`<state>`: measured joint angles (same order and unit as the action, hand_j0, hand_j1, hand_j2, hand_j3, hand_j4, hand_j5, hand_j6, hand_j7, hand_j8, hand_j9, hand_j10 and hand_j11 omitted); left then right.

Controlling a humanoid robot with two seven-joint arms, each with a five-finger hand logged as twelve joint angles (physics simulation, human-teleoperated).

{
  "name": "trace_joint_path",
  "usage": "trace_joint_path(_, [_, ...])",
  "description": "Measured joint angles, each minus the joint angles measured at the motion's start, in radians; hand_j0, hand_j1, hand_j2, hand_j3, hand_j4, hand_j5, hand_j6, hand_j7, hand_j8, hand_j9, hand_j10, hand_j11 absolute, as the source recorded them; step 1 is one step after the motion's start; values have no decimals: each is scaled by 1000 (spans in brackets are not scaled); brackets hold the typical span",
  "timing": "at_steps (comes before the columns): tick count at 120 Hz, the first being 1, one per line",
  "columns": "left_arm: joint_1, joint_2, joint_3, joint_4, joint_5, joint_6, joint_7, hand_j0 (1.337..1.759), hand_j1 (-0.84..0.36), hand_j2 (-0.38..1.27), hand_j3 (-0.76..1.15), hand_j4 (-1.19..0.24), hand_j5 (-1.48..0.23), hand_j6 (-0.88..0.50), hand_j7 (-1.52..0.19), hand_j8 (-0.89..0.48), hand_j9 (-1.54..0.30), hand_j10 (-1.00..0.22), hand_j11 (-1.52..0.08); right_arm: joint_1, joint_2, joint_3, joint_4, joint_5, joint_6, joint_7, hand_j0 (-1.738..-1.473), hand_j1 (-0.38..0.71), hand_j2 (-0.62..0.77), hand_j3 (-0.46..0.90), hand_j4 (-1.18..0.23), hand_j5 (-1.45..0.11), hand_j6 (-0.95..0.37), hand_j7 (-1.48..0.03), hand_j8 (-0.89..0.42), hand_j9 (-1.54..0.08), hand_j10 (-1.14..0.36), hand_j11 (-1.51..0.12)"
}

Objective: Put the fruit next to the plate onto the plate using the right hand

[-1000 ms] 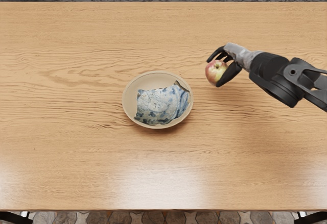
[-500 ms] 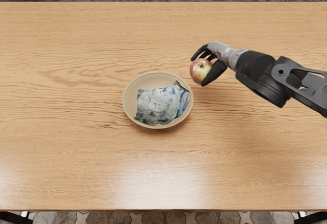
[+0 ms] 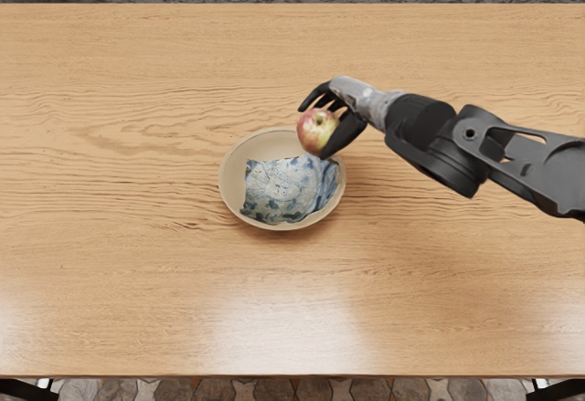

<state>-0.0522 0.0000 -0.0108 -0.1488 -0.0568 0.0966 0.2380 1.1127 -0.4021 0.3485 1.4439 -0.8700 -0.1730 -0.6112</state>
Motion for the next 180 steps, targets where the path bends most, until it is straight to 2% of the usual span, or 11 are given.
trace_joint_path(47, [0,0,0,0,0,0,0,1658,345,1,0,-4,-5,-5,-5,-4,-5,-4,-5,-9,89,1,-1,0,-1,0,-1658,161,87,0,-470,-622,-412,-618,-365,-619,-482,-617])
trace_joint_path(72, [0,0,0,0,0,0,0,1658,345,1,0,-4,-5,-5,-5,-4,-5,-4,-5,-31,106,0,-1,-1,-1,0,-1658,160,87,0,-466,-616,-414,-612,-368,-612,-473,-610])
trace_joint_path(90, [0,0,0,0,0,0,0,1658,345,1,0,-4,-5,-5,-5,-4,-5,-4,-5,-41,117,0,-2,-1,-5,0,-1658,134,33,0,-432,-566,-408,-564,-379,-563,-436,-562])
trace_joint_path(104, [0,0,0,0,0,0,0,1658,345,1,0,-4,-5,-5,-5,-4,-5,-4,-5,-46,120,0,-2,-2,-22,0,-1658,78,-6,0,-373,-487,-360,-486,-343,-486,-375,-485])
trace_joint_path(136, [0,0,0,0,0,0,0,1658,345,1,0,-4,-5,-5,-5,-4,-5,-4,-5,-47,104,25,-1,-1,-25,0,-1658,-202,-6,0,-129,-167,-125,-166,-121,-166,-129,-166])
trace_joint_path(144, [0,0,0,0,0,0,0,1658,345,1,0,-4,-5,-5,-5,-4,-5,-4,-5,-48,88,65,-1,4,17,0,-1658,-243,-4,0,-93,-120,-91,-120,-88,-120,-93,-120])
trace_joint_path(152, [0,0,0,0,0,0,0,1658,345,1,0,-4,-5,-5,-5,-4,-5,-4,-5,-51,38,123,-1,72,103,0,-1658,-273,-3,0,-68,-87,-67,-87,-64,-87,-68,-87])
trace_joint_path(180, [0,0,0,0,0,0,0,1658,345,1,0,-4,-5,-5,-5,-4,-5,-4,-5,-61,-306,257,-24,432,486,0,-1658,-325,0,0,-22,-28,-22,-28,-21,-28,-22,-28])
